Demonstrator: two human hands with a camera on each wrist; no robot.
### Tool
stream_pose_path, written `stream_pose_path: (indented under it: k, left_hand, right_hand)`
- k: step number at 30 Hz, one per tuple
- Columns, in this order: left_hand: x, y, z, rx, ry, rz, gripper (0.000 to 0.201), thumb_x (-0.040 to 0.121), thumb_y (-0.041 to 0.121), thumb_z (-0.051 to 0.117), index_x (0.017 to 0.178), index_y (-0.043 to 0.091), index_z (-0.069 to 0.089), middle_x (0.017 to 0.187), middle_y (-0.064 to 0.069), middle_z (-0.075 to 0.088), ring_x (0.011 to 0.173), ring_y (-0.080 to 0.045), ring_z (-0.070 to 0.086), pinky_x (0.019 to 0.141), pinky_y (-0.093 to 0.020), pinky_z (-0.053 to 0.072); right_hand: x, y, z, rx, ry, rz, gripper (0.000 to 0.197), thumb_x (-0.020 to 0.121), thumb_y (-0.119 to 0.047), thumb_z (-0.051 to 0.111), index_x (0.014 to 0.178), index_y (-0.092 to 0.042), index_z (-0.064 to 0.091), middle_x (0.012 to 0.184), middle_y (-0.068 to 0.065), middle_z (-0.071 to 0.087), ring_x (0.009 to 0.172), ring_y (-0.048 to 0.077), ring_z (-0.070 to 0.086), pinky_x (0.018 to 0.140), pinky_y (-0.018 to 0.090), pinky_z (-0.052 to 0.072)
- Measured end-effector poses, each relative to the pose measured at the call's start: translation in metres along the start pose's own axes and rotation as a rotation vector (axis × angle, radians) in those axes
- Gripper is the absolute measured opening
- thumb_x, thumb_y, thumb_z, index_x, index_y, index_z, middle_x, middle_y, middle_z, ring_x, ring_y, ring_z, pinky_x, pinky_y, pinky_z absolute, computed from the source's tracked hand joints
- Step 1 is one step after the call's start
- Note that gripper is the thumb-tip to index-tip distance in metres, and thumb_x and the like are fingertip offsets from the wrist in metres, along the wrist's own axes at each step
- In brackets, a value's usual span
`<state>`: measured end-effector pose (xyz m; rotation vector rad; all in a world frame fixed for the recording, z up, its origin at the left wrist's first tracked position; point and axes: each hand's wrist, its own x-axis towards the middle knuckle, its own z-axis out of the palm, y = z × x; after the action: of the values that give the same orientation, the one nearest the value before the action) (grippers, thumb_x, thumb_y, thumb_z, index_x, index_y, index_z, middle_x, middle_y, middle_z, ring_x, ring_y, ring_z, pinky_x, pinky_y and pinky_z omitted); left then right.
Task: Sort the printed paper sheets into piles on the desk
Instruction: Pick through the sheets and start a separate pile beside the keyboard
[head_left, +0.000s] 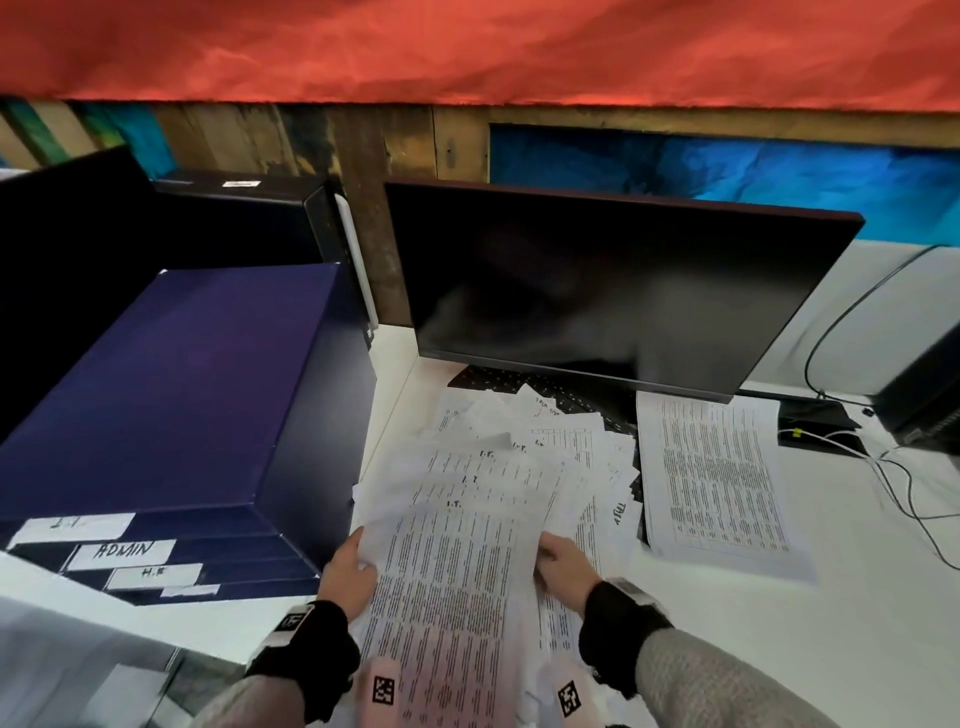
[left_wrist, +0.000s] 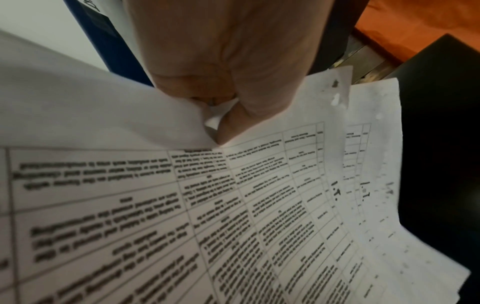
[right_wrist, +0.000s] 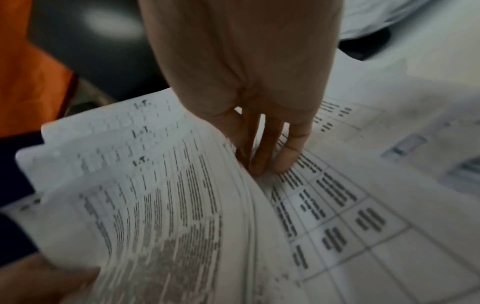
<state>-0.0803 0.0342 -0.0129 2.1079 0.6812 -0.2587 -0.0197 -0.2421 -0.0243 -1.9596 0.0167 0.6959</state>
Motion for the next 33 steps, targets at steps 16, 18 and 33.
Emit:
stream_pose_path:
  k: [16, 18, 33]
  left_hand:
    - [0.002, -0.004, 0.006, 0.061, -0.018, -0.136, 0.043, 0.082, -0.007, 0.043, 0.121, 0.011, 0.052, 0.112, -0.016, 0.062, 0.103, -0.031, 0.054, 0.089, -0.032, 0.040]
    - [0.004, -0.006, 0.007, 0.066, -0.018, -0.138, 0.042, 0.081, -0.007, 0.044, 0.119, 0.010, 0.053, 0.110, -0.016, 0.063, 0.104, -0.032, 0.055, 0.090, -0.033, 0.042]
    - [0.008, -0.003, 0.008, 0.041, 0.034, -0.147, 0.030, 0.082, 0.000, 0.047, 0.107, 0.015, 0.056, 0.105, -0.012, 0.065, 0.103, -0.033, 0.057, 0.091, -0.034, 0.044]
  right_hand:
    - [0.041, 0.003, -0.024, 0.178, 0.344, 0.270, 0.035, 0.084, -0.021, 0.066, 0.113, -0.015, 0.047, 0.100, 0.007, 0.052, 0.084, 0.022, 0.049, 0.071, 0.029, 0.042]
    - [0.038, 0.000, -0.023, 0.168, 0.354, 0.256, 0.036, 0.084, -0.020, 0.068, 0.114, -0.009, 0.051, 0.104, 0.008, 0.053, 0.089, 0.022, 0.050, 0.079, 0.029, 0.043]
    - [0.020, -0.026, -0.011, -0.160, 0.370, -0.033, 0.014, 0.095, -0.006, 0.042, 0.083, -0.011, 0.035, 0.065, -0.002, 0.039, 0.057, 0.012, 0.037, 0.053, 0.026, 0.030]
